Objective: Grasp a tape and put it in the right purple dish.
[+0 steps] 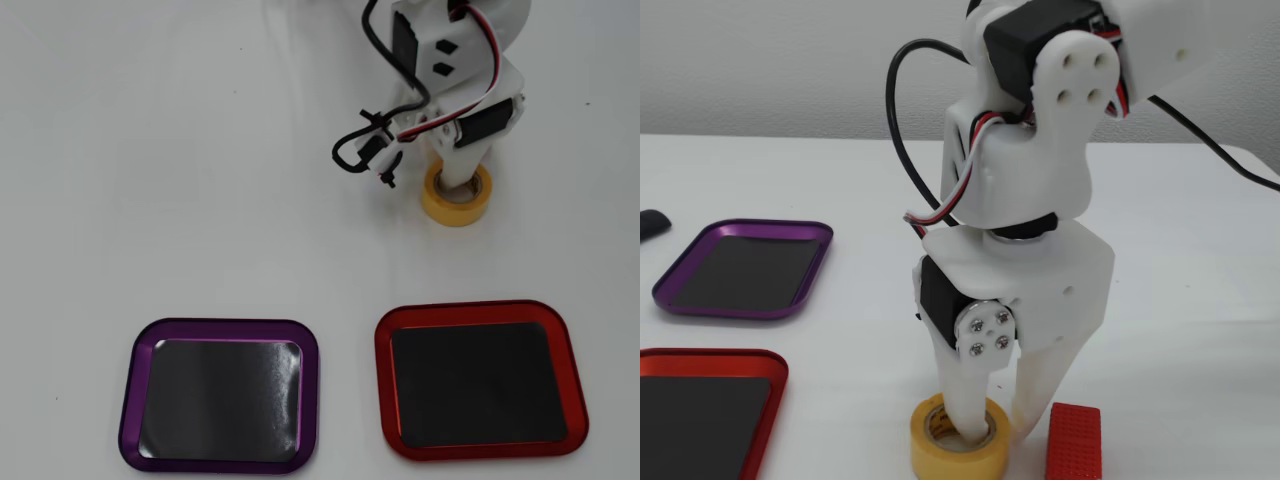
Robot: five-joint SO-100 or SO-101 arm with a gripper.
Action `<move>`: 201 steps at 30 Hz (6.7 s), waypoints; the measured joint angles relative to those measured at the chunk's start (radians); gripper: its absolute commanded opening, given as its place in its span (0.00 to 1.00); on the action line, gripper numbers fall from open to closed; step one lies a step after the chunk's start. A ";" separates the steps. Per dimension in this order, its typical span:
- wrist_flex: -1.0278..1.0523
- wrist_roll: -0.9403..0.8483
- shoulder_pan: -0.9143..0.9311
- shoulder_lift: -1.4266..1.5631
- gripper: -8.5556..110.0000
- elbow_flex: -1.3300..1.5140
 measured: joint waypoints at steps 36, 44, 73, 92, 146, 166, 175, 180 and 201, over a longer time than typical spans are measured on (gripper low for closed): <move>-0.888 -0.428 0.454 0.882 0.07 0.784; -0.992 -0.431 0.474 0.503 0.07 0.581; -0.101 -0.201 0.549 -0.071 0.21 -0.403; 0.436 0.009 0.540 0.457 0.21 -0.371; 0.097 0.222 0.549 2.126 0.07 1.571; 0.101 0.224 0.549 2.126 0.07 1.571; 0.101 0.224 0.549 2.126 0.07 1.571; 0.101 0.224 0.549 2.126 0.07 1.571; 0.101 0.224 0.549 2.126 0.07 1.571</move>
